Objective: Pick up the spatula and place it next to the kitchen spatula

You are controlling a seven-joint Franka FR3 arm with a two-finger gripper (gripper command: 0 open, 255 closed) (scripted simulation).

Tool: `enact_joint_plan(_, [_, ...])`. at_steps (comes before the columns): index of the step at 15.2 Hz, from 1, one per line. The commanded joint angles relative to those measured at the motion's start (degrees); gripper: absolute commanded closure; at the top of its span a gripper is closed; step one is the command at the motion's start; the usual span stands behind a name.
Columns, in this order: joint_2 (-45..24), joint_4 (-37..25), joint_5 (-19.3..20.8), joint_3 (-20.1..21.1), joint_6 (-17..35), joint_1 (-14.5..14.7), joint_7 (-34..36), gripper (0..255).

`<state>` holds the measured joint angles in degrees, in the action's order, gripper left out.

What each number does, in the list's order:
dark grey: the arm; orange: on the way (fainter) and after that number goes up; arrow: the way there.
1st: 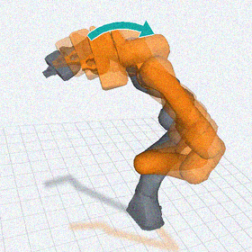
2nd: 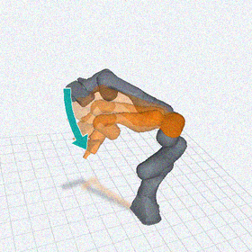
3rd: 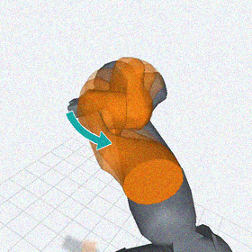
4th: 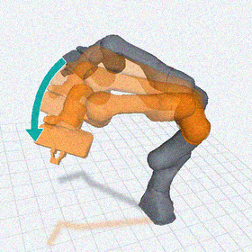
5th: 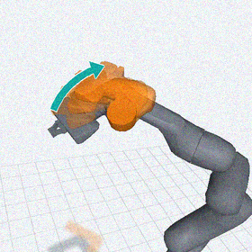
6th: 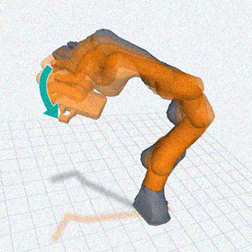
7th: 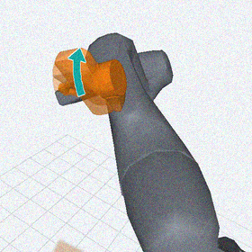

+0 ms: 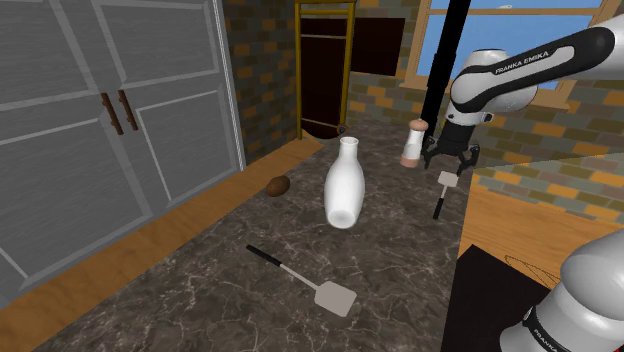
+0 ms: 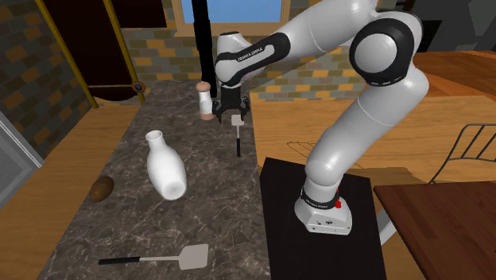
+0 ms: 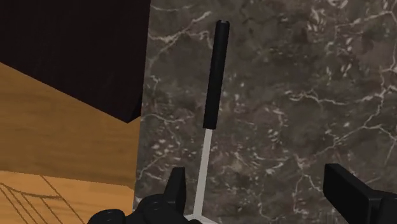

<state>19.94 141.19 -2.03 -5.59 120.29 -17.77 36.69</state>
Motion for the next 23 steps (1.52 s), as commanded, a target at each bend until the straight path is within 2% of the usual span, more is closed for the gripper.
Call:
enact_joint_plan(1, [-2.3, 1.0, 0.6, -0.7, 2.5, -1.7, 3.0, 0])
enact_joint_plan(3, [-4.5, 1.7, 1.1, -1.4, 4.5, -3.3, 5.9, 0])
enact_joint_plan(11, [-8.2, 4.9, 0.5, -1.5, 11.3, -3.1, 5.7, 0])
enact_joint_plan(19, [-8.2, 4.9, 0.5, -1.5, 11.3, -3.1, 5.7, 0])
enact_joint_plan(20, [-8.2, 4.9, 0.5, -1.5, 11.3, -3.1, 5.7, 255])
enact_joint_plan(23, [-8.2, 4.9, 0.5, -1.5, 11.3, -3.1, 5.7, 255])
